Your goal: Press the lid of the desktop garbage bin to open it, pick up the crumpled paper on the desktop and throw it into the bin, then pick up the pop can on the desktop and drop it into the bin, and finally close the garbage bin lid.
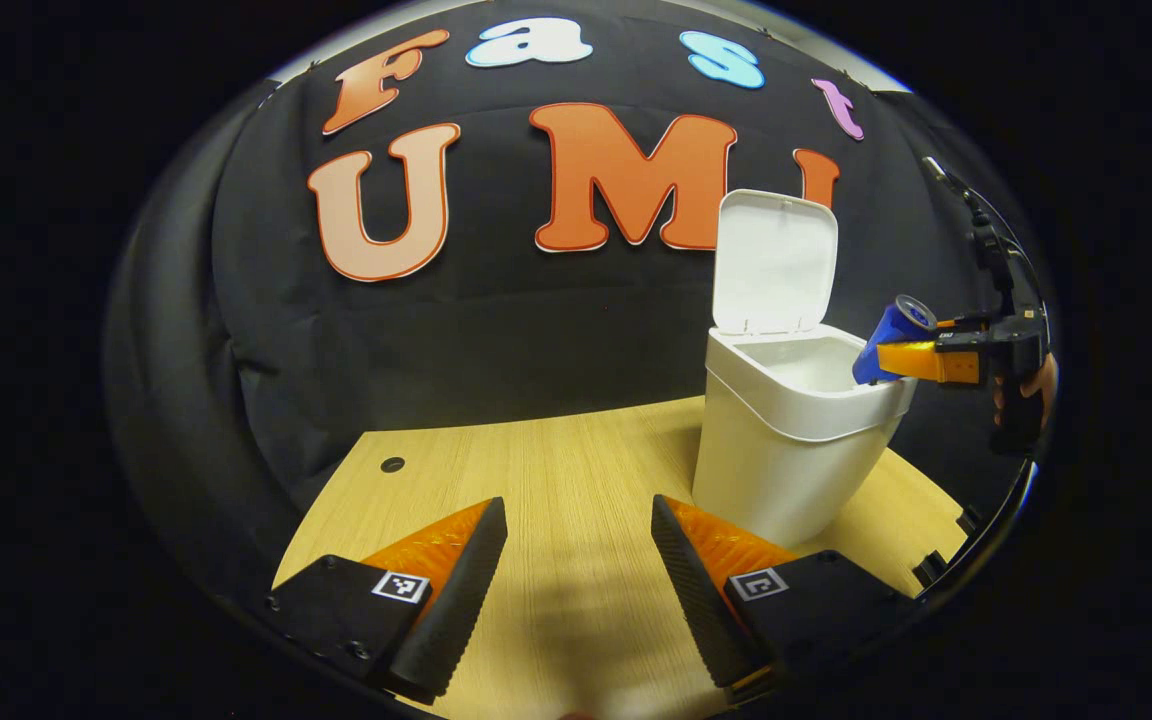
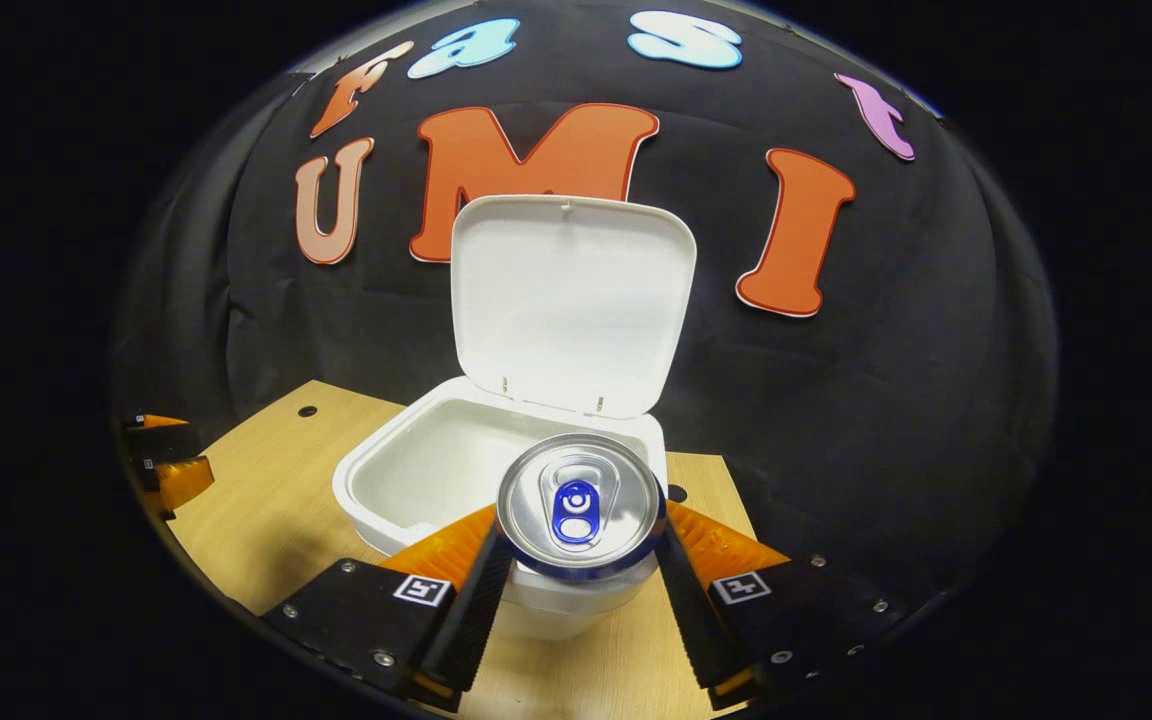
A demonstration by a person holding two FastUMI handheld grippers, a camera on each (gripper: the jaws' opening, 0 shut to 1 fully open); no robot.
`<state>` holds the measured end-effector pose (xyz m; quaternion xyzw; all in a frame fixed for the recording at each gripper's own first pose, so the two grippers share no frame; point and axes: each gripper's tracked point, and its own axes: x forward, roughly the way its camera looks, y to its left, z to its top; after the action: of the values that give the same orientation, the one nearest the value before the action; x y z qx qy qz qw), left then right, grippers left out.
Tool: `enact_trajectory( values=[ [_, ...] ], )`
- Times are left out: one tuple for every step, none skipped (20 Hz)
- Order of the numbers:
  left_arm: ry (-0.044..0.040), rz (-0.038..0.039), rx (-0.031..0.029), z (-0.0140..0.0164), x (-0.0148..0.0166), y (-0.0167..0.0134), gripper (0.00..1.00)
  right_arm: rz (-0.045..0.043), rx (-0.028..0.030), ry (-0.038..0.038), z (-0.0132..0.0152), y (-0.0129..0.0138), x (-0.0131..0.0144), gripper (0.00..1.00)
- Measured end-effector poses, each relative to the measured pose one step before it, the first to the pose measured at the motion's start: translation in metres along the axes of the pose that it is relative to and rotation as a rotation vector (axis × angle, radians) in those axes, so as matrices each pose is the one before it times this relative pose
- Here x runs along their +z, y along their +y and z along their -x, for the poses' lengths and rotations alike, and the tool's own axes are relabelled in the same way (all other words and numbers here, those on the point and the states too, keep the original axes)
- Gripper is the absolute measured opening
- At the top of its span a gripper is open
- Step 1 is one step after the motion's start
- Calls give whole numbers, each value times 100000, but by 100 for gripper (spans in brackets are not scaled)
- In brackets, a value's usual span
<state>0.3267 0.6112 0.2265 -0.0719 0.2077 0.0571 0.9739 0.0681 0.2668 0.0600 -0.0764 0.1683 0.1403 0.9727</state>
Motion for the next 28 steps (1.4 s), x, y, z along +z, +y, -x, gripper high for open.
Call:
enact_trajectory(
  values=[
    [66, 15, -31, 108, -20, 12, 93, -465, -77, 315, -147, 99, -124, 80],
    [-7, 25, -176, 17, 0, -64, 94, -585, 63, 597, -118, 55, -104, 81],
    [-205, -8, -341, -26, -52, -106, 93, -201, 47, 661, -21, -30, -204, 81],
    [-174, -71, -129, -24, 81, -81, 93, 158, 8, 111, 167, -173, -23, 80],
    [-138, 22, -202, 5, 46, 27, 93, 244, -42, -219, 106, -14, -4, 82],
    [68, 107, 42, -80, 10, 77, 93, 158, 116, -323, -14, 12, 231, 82],
    [54, 174, 126, -14, -61, -65, 93, 145, 20, -325, -32, -40, 154, 81],
    [-186, 259, 419, 58, 26, 102, 93, 481, -47, -951, 48, 23, 378, 81],
    [-352, 262, 185, 7, -21, 45, 94, 844, 13, -1522, 91, -79, 803, 81],
    [-86, 1103, 280, 2, -79, 19, 92, 682, -139, -1717, -290, 83, 1343, 81],
    [-234, 1017, 569, 259, 51, 319, 94, 301, -386, -2041, -259, -33, 1665, 81],
    [-85, 251, 866, 452, -244, 484, 93, -24, -138, -1522, -143, -49, 1134, 81],
    [-161, 65, 610, 219, -81, 340, 93, -66, 43, -1561, -165, -82, 1022, 81],
    [-140, 56, 536, 97, -33, 246, 93, -25, 109, -1671, -176, 25, 1098, 81],
    [-113, 49, 604, 25, -166, 228, 93, 16, 299, -1419, -208, 69, 1164, 81],
    [37, 220, 1197, 248, -60, 562, 92, 76, 431, -2965, -429, 182, 2073, 81],
    [1, 301, 862, 98, -95, 306, 92, 469, 28, -2639, -374, 2, 1676, 81],
    [-407, 928, 1792, 333, 206, 764, 93, 1063, -822, -2261, -522, -134, 1539, 81],
    [-1538, 936, 655, 251, 467, 336, 93, 887, -994, -1714, -479, -199, 1455, 81],
    [-953, 341, 855, 214, 435, 490, 93, 260, -656, -1163, -418, -115, 1037, 81],
    [-908, 176, 800, 129, 219, 372, 93, -189, -100, -1151, -373, -24, 1052, 81],
    [-485, 69, 852, 170, 201, 442, 93, -375, 103, -756, -607, 56, 1253, 81],
    [-527, 209, 1088, 334, 279, 529, 93, 26, -37, -275, -396, -11, 744, 81],
    [-1014, 552, 536, 362, 331, 442, 93, -197, 131, -916, -605, 33, 1332, 80],
    [-1152, 81, 657, 346, 407, 375, 93, -57, 533, -1004, -399, 116, 912, 80],
    [-745, -319, 785, 221, 185, 459, 93, 241, 261, -742, -415, 84, 761, 80],
    [-375, -418, 866, 30, 158, 420, 93, 517, 110, -710, -502, 41, 637, 80],
    [-352, -290, 915, 111, 120, 484, 93, 458, -339, 130, -794, 89, 577, 80]
  ],
)
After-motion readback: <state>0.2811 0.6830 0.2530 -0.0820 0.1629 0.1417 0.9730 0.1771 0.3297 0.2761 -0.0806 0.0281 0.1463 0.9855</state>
